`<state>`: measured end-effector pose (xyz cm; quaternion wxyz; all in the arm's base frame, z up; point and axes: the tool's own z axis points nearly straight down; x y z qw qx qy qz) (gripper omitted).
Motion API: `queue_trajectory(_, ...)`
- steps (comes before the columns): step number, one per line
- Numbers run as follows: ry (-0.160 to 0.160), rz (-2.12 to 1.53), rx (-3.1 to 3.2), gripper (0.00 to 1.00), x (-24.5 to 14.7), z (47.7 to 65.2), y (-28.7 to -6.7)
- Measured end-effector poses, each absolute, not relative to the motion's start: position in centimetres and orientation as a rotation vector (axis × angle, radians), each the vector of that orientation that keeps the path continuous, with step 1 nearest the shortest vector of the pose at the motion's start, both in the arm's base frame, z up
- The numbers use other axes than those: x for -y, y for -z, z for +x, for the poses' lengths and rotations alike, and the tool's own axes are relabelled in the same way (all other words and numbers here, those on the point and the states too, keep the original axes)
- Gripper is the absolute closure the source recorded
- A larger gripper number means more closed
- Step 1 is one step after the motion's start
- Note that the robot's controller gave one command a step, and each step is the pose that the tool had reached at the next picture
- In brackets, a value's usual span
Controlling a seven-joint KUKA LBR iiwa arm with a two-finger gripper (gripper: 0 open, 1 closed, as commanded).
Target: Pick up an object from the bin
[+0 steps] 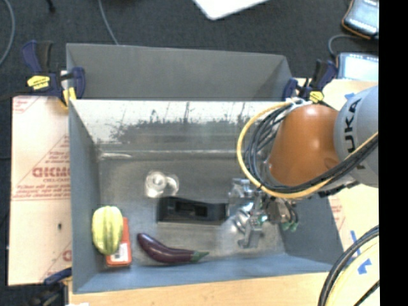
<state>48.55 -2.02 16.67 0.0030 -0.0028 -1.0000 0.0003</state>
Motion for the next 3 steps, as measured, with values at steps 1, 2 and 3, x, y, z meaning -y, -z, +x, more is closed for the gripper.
queue_trajectory(1,-0.001,-0.008,3.144,0.0,2.0,48.7,-17.1)
queue_trajectory(2,-0.004,0.063,3.15,0.0,1.0,51.2,-13.3)
queue_trajectory(3,-0.003,-0.362,3.122,1.0,-1.4,54.1,-7.3)
